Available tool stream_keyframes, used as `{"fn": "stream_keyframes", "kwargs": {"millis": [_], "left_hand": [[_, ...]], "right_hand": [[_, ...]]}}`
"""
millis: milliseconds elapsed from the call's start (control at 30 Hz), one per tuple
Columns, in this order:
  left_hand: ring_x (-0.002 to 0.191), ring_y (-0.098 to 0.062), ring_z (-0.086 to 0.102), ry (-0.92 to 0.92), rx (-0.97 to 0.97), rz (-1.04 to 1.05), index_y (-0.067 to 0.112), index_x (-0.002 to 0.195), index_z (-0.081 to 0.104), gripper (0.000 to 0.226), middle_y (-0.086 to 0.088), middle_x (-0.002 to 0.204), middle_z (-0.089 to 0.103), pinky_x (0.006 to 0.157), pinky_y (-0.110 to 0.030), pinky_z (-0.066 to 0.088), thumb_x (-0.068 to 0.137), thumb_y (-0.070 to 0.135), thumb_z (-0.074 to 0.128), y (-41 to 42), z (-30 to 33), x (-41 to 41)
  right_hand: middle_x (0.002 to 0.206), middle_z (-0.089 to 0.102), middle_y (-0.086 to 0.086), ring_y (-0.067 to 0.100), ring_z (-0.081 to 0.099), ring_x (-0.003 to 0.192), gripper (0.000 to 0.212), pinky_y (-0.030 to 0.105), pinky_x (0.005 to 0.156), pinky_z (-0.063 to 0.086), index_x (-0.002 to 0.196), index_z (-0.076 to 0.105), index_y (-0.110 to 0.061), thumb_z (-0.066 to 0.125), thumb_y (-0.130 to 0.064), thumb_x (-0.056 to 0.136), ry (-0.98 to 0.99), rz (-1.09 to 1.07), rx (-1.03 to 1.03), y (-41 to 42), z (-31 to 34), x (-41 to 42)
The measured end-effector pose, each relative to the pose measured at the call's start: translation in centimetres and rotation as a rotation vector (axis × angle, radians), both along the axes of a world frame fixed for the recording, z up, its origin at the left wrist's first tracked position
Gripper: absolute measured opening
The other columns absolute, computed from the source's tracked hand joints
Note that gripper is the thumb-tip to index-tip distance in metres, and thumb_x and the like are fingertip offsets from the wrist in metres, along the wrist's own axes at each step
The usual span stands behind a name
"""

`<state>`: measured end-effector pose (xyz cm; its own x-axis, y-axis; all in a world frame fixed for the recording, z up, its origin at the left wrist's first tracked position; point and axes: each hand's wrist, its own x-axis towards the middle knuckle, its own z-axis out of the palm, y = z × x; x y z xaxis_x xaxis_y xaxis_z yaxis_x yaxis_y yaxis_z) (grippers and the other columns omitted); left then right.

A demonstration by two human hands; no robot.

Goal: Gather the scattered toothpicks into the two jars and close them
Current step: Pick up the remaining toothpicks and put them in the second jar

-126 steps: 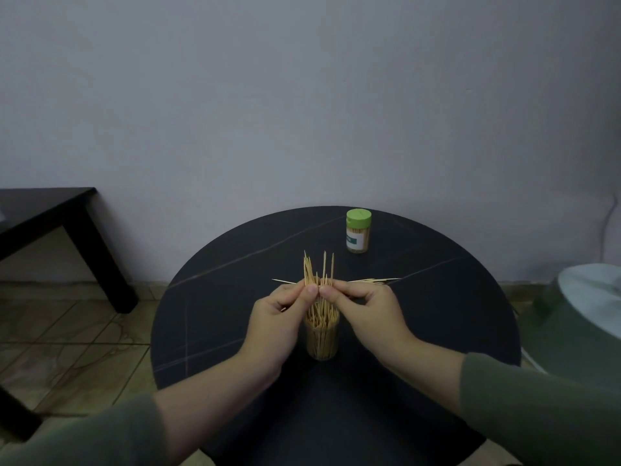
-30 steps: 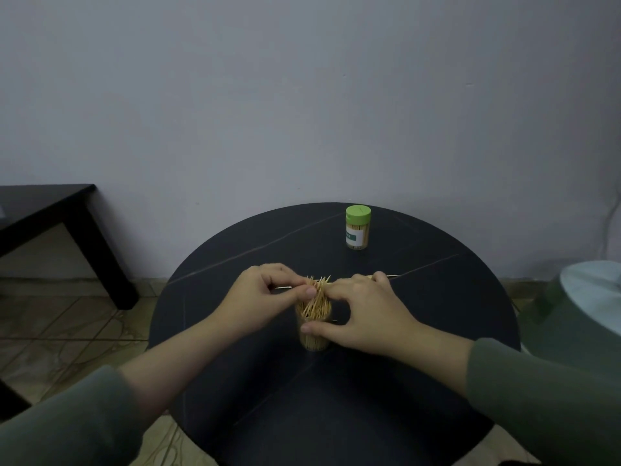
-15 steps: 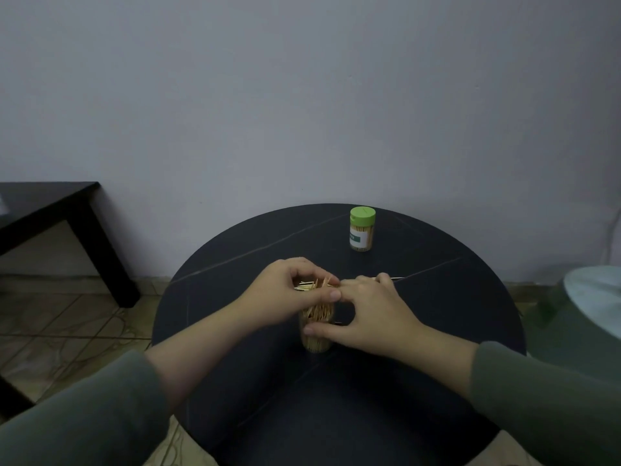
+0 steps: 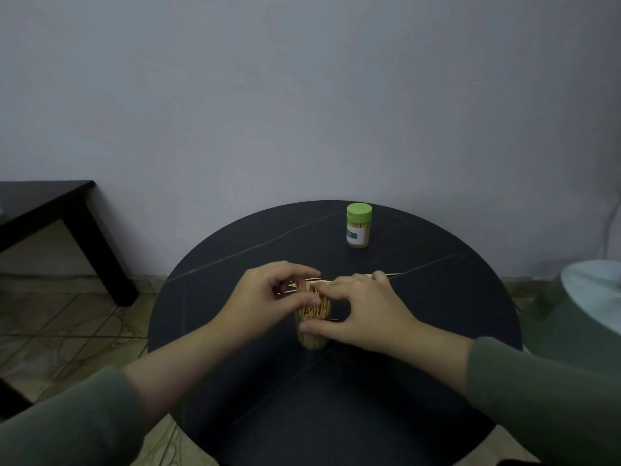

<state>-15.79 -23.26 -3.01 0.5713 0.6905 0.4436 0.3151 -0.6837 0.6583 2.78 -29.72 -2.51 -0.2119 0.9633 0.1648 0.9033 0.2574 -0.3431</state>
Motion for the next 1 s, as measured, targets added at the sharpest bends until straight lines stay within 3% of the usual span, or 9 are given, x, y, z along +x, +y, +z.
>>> {"fn": "stream_keyframes", "kwargs": {"millis": [133,300,433,500,600,700,800,933,1000], "left_hand": [[0.109,0.0,0.051,0.194,0.469,-0.043,0.02,0.13,0.057,0.042,0.015,0.121,0.06,0.094,-0.015,0.04,0.092,0.038,0.056,0.2,-0.4,-0.3],[0.14,-0.01,0.031,0.476,0.534,-0.071,0.026,0.148,0.031,0.056,0.012,0.154,0.033,0.103,-0.031,0.035,0.1,0.054,0.027,-0.2,-0.9,-0.7],[0.142,-0.012,0.029,0.583,0.556,-0.119,0.022,0.151,0.026,0.065,0.007,0.148,0.044,0.102,-0.032,0.034,0.098,0.06,0.026,0.0,0.0,-1.2],[0.143,-0.012,0.029,0.613,0.569,-0.127,0.024,0.149,0.03,0.064,0.008,0.145,0.047,0.101,-0.033,0.036,0.098,0.061,0.026,0.2,0.4,-1.4],[0.146,-0.013,0.02,0.612,0.554,-0.129,0.028,0.147,0.036,0.064,0.011,0.152,0.035,0.102,-0.032,0.032,0.095,0.064,0.028,0.2,0.8,-1.5],[0.147,-0.009,0.012,0.672,0.527,-0.169,0.031,0.15,0.025,0.07,0.016,0.154,0.027,0.105,-0.031,0.03,0.092,0.071,0.026,-0.1,1.2,-1.5],[0.148,-0.009,0.011,0.701,0.561,-0.18,0.031,0.153,0.01,0.075,0.014,0.151,0.036,0.103,-0.03,0.03,0.092,0.07,0.029,-0.4,1.2,-1.6],[0.144,-0.02,0.027,0.733,0.664,-0.07,0.025,0.149,0.031,0.068,0.006,0.15,0.039,0.097,-0.036,0.043,0.096,0.066,0.024,-0.3,0.9,-1.7],[0.146,-0.018,0.021,0.74,0.632,-0.044,0.029,0.15,0.027,0.072,0.008,0.153,0.032,0.101,-0.037,0.04,0.093,0.071,0.022,-0.2,0.9,-1.8]], "right_hand": [[0.111,0.062,-0.019,0.003,0.051,0.106,0.065,0.038,0.099,0.03,0.122,0.06,-0.041,0.042,-0.081,0.074,-0.006,-0.006,-0.01,0.0,-0.1,0.0],[0.115,0.062,-0.017,0.005,0.052,0.11,0.056,0.041,0.102,0.03,0.112,0.066,-0.032,0.047,-0.072,0.078,0.008,0.001,-0.015,-0.1,0.1,0.2],[0.123,0.061,-0.015,0.007,0.051,0.114,0.063,0.039,0.102,0.029,0.123,0.062,-0.03,0.046,-0.071,0.077,-0.008,0.0,-0.027,-0.1,0.2,0.1],[0.118,0.062,-0.015,0.007,0.052,0.11,0.062,0.039,0.101,0.031,0.118,0.065,-0.031,0.045,-0.073,0.077,-0.005,-0.002,-0.017,-0.1,0.2,0.1],[0.107,0.063,-0.016,0.004,0.052,0.1,0.066,0.039,0.098,0.033,0.108,0.068,-0.029,0.038,-0.077,0.072,-0.005,-0.008,-0.009,-0.1,0.1,0.1],[0.105,0.064,-0.018,0.001,0.053,0.099,0.065,0.041,0.1,0.033,0.109,0.067,-0.034,0.041,-0.079,0.07,0.034,-0.017,0.008,0.0,0.0,0.0],[0.114,0.064,-0.02,0.0,0.053,0.107,0.069,0.042,0.103,0.033,0.121,0.062,-0.038,0.046,-0.081,0.069,0.066,-0.015,-0.009,0.0,-0.1,0.0],[0.108,0.063,-0.018,0.002,0.053,0.103,0.063,0.042,0.102,0.034,0.119,0.063,-0.035,0.047,-0.076,0.074,0.034,-0.01,-0.002,-0.1,0.2,0.0],[0.108,0.062,-0.018,0.001,0.052,0.101,0.062,0.041,0.101,0.034,0.124,0.06,-0.038,0.049,-0.075,0.076,0.037,-0.002,-0.006,-0.1,0.2,0.0]]}}
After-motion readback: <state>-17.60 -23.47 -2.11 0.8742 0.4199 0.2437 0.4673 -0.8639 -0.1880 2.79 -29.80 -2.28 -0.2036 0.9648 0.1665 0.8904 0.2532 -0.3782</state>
